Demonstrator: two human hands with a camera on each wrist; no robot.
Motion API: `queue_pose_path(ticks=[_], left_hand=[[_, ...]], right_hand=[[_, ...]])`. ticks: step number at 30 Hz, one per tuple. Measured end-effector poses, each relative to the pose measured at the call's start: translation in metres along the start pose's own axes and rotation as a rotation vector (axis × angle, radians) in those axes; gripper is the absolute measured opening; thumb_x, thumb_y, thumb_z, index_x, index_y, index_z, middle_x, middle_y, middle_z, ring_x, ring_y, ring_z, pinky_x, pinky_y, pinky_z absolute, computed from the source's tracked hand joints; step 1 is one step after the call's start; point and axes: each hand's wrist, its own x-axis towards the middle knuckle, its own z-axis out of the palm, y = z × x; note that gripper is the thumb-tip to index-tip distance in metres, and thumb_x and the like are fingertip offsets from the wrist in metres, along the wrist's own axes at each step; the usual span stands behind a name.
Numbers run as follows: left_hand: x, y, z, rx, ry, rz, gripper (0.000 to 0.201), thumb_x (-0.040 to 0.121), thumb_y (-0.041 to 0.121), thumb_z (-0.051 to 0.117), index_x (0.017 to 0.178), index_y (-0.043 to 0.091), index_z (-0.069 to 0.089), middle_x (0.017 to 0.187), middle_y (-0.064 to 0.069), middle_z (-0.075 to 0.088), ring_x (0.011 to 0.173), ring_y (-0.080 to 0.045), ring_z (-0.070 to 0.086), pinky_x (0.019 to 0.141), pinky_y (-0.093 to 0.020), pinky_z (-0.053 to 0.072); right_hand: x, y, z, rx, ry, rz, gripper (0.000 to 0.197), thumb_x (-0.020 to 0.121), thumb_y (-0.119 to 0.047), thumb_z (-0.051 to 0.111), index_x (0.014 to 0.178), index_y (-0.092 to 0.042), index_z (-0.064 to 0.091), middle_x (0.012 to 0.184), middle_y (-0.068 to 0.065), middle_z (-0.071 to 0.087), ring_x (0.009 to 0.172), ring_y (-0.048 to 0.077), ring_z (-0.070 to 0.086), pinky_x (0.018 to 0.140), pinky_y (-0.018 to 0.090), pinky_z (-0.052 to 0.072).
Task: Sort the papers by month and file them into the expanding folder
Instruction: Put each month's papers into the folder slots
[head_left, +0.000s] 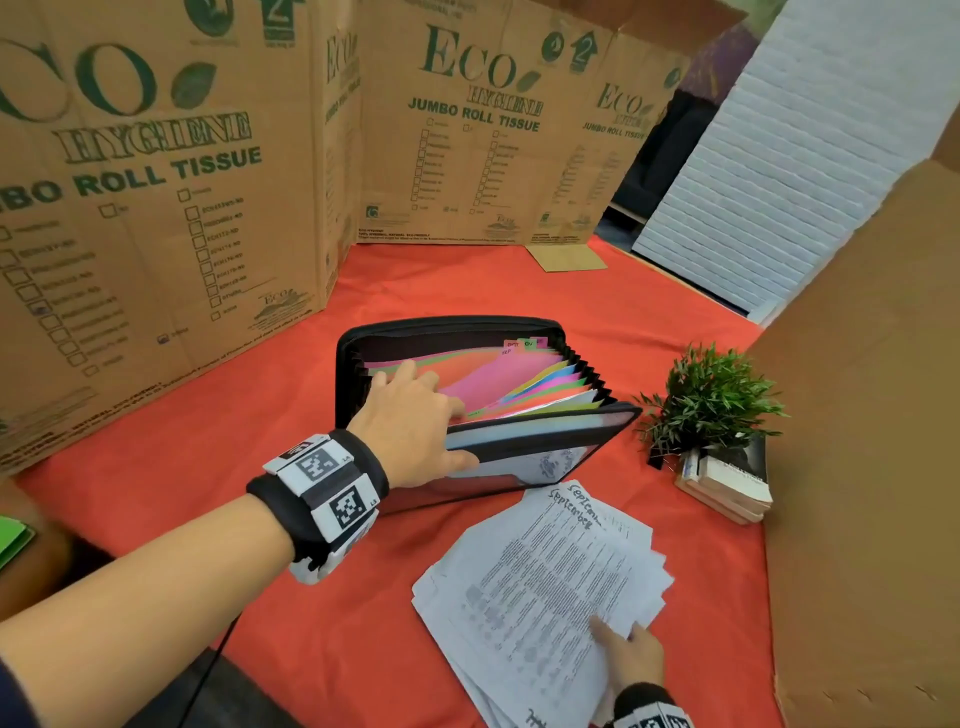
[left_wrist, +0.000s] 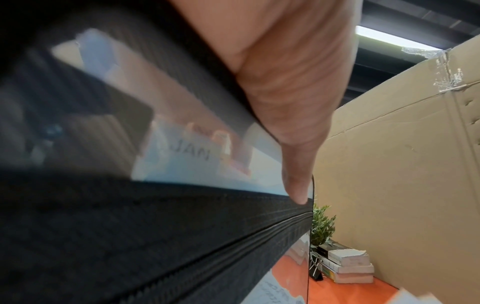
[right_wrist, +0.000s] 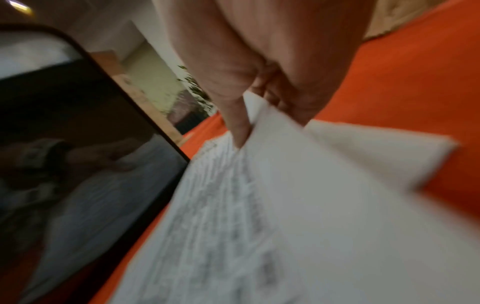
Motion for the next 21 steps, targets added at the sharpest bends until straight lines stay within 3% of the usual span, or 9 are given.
queue_pose_path(ticks=[1, 4, 8, 11, 14, 16, 19, 21], left_hand=[[0.001, -0.001, 0.000, -0.005, -0.004, 0.009, 0.066, 0.078, 0.077, 0.049, 0.129, 0.035, 0.054, 0.115, -0.002, 0.054, 0.113, -0.025, 0.042, 0.093, -0.042, 0.036], [0.003, -0.002, 0.002, -0.059, -0.026, 0.019, 0.064, 0.080, 0.073, 0.052, 0.125, 0.028, 0.053, 0.112, -0.004, 0.058, 0.108, -0.027, 0.050, 0.088, -0.039, 0.040], [0.003, -0.002, 0.005, -0.066, -0.030, 0.018, 0.066, 0.077, 0.076, 0.052, 0.120, 0.026, 0.051, 0.105, -0.005, 0.061, 0.102, -0.029, 0.055, 0.090, -0.040, 0.038], [0.005, -0.003, 0.007, -0.079, -0.057, 0.014, 0.067, 0.074, 0.078, 0.052, 0.118, 0.029, 0.050, 0.108, -0.005, 0.059, 0.106, -0.031, 0.052, 0.098, -0.046, 0.033], [0.004, -0.002, 0.007, -0.074, -0.074, 0.016, 0.067, 0.074, 0.078, 0.053, 0.118, 0.028, 0.050, 0.112, -0.008, 0.058, 0.109, -0.036, 0.050, 0.102, -0.050, 0.029], [0.003, -0.001, 0.007, -0.067, -0.075, 0.017, 0.067, 0.074, 0.077, 0.053, 0.119, 0.027, 0.050, 0.116, -0.011, 0.058, 0.113, -0.039, 0.048, 0.105, -0.053, 0.026], [0.000, 0.000, 0.008, -0.075, -0.064, 0.020, 0.067, 0.073, 0.077, 0.054, 0.118, 0.027, 0.051, 0.114, -0.011, 0.060, 0.113, -0.037, 0.049, 0.105, -0.055, 0.025], [-0.004, 0.001, 0.008, -0.077, -0.031, 0.038, 0.063, 0.075, 0.074, 0.055, 0.115, 0.026, 0.053, 0.108, -0.008, 0.063, 0.109, -0.034, 0.054, 0.101, -0.052, 0.030]], right_hand=[[-0.001, -0.009, -0.007, -0.107, 0.052, -0.075, 0.007, 0.085, -0.004, 0.070, 0.086, 0.003, 0.069, 0.100, 0.024, 0.068, 0.093, 0.033, 0.063, 0.086, 0.041, 0.048], [-0.009, -0.060, -0.042, -0.425, 0.254, -0.248, 0.027, 0.093, -0.017, 0.061, 0.109, 0.004, 0.066, 0.106, 0.027, 0.066, 0.104, 0.042, 0.059, 0.089, 0.041, 0.043], [-0.034, -0.138, -0.094, -0.594, 0.478, -0.532, 0.010, 0.095, -0.012, 0.050, 0.092, -0.006, 0.058, 0.072, 0.019, 0.052, 0.072, 0.039, 0.050, 0.068, 0.040, 0.042], [-0.057, -0.199, -0.110, -0.632, 0.615, -0.861, 0.029, 0.085, -0.013, 0.040, 0.100, -0.010, 0.064, 0.085, 0.022, 0.062, 0.078, 0.045, 0.058, 0.066, 0.042, 0.045], [-0.082, -0.251, -0.098, -0.720, 0.683, -1.212, 0.039, 0.079, -0.016, 0.036, 0.102, -0.012, 0.066, 0.093, 0.016, 0.066, 0.083, 0.040, 0.059, 0.073, 0.045, 0.044], [-0.096, -0.281, -0.080, -0.818, 0.727, -1.406, 0.031, 0.082, -0.013, 0.041, 0.101, -0.014, 0.066, 0.092, 0.011, 0.066, 0.083, 0.035, 0.057, 0.077, 0.045, 0.038], [-0.109, -0.315, -0.039, -0.977, 0.711, -1.629, 0.018, 0.085, -0.004, 0.056, 0.097, -0.016, 0.063, 0.090, 0.007, 0.064, 0.083, 0.030, 0.055, 0.082, 0.044, 0.035], [-0.116, -0.328, -0.010, -1.099, 0.666, -1.706, 0.019, 0.084, -0.002, 0.057, 0.095, -0.017, 0.061, 0.089, 0.005, 0.062, 0.086, 0.029, 0.055, 0.084, 0.045, 0.035]])
